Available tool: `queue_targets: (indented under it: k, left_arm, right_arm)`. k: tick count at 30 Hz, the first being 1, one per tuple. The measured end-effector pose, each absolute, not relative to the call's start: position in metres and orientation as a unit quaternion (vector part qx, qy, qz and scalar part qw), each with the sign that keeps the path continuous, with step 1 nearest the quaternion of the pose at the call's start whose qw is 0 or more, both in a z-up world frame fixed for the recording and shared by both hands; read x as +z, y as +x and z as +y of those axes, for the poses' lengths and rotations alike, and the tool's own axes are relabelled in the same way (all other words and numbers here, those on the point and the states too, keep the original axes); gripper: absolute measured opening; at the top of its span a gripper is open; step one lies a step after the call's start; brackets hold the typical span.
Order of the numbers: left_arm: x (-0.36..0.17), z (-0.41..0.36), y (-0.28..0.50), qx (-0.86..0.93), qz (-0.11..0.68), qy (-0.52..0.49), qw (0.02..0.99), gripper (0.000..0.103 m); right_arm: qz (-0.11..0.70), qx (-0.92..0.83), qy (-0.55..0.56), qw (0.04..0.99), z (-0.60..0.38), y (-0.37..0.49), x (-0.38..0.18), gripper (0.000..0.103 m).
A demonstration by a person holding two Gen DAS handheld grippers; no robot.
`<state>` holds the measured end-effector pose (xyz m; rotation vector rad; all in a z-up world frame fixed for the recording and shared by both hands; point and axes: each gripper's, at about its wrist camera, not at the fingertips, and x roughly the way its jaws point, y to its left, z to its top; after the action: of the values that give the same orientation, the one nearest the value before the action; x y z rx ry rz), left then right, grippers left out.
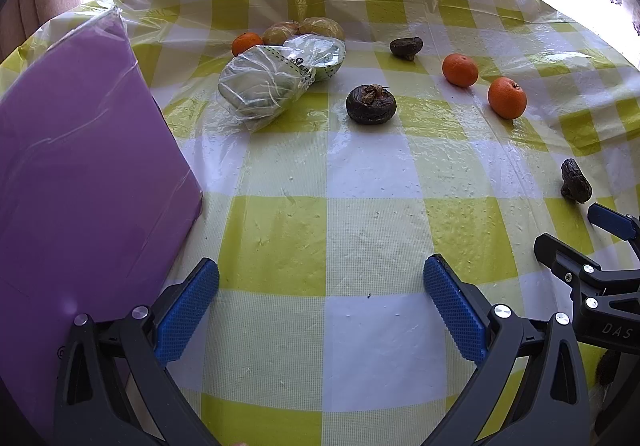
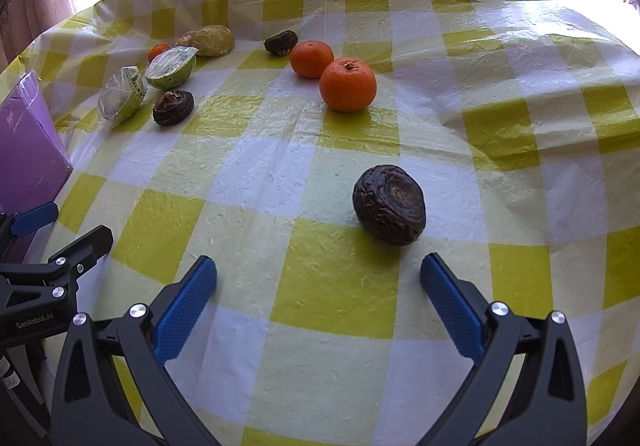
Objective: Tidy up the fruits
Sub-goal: 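Move both tools toward the dark brown round fruits on the cloth, then close the left tool on one dark brown fruit while the right tool grasps another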
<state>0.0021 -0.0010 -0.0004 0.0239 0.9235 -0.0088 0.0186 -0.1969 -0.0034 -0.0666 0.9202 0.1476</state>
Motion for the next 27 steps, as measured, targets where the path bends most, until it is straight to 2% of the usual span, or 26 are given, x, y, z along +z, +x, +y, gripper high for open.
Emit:
queue_targets:
  k: [18,23,27]
  left_arm:
    - [0.000,-0.001,0.002,-0.004,0.446,0.011,0.895,0.099]
    - [0.000,-0.001,0.002,-0.004,0.446,0.011,0.895,0.099]
    - [0.000,-0.001,0.001,-0.006,0.448,0.011,0.894,0.099]
  right_arm:
    - [0.455,0.096,-0.046,0.884,-0.199,0.021,-0.001,0.102]
    - [0.463,0.102,0.047,0.879,-0.233,0.013,0.006,0.102]
    - [0.459,0.108,0.055,0.880,-0.247,0.001,0.005,0.102]
